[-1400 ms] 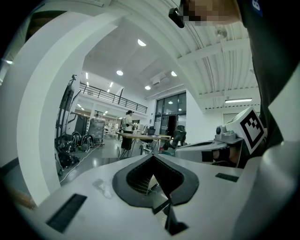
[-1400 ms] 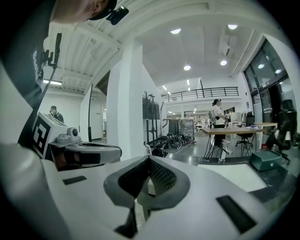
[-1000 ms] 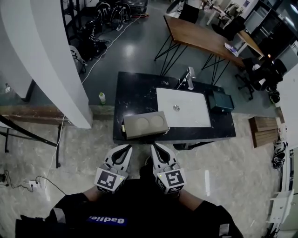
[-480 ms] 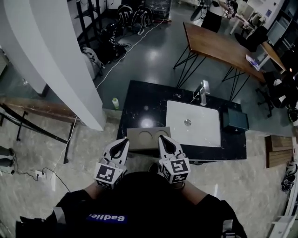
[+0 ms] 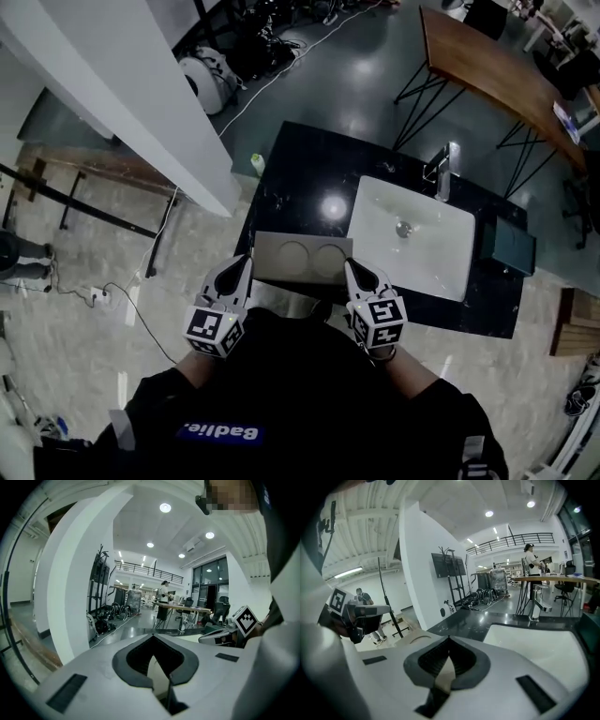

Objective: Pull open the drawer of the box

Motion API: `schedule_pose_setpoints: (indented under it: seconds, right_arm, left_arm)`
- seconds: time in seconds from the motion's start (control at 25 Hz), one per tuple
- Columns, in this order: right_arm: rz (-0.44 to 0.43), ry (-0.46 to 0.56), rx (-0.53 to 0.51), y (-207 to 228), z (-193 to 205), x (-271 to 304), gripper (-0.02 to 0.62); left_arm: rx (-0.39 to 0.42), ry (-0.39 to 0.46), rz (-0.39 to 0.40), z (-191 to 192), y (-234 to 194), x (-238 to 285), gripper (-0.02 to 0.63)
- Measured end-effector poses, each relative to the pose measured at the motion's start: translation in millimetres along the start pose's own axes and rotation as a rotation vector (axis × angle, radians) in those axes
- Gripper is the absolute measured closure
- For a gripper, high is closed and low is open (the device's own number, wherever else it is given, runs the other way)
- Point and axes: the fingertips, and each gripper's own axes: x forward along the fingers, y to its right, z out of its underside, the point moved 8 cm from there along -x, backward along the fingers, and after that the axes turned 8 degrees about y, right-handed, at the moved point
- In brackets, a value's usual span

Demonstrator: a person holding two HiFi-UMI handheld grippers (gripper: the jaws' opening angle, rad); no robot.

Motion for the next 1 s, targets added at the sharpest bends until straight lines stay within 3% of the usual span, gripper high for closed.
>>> schedule_pose_setpoints:
  seconds: [0.2, 0.48, 0.8, 1.0]
  right_arm:
    - [0.006, -0.062, 0.01, 9.0, 7.3, 6.1, 0.597]
    - [0.028, -0.149, -0.038, -4.3, 11.0, 16.1, 0.597]
    - [0.073, -0.282, -0.077, -4.2, 30.7, 19.4, 0.597]
    - [0.069, -0.294, -0.151, -5.6, 35.9, 18.4, 0.597]
  left_arm:
    - [-0.035, -0.074, -0.013, 15.5, -12.1, -2.3, 0.604]
    - [-0.14, -0.192, 0.07, 43.2, -34.6, 3.6, 0.604]
    - [-0.193, -0.206, 0.076, 53.7, -61.9, 10.2, 0.604]
    - [-0.355, -0.22, 0.072, 80.3, -81.5, 13.0, 0.604]
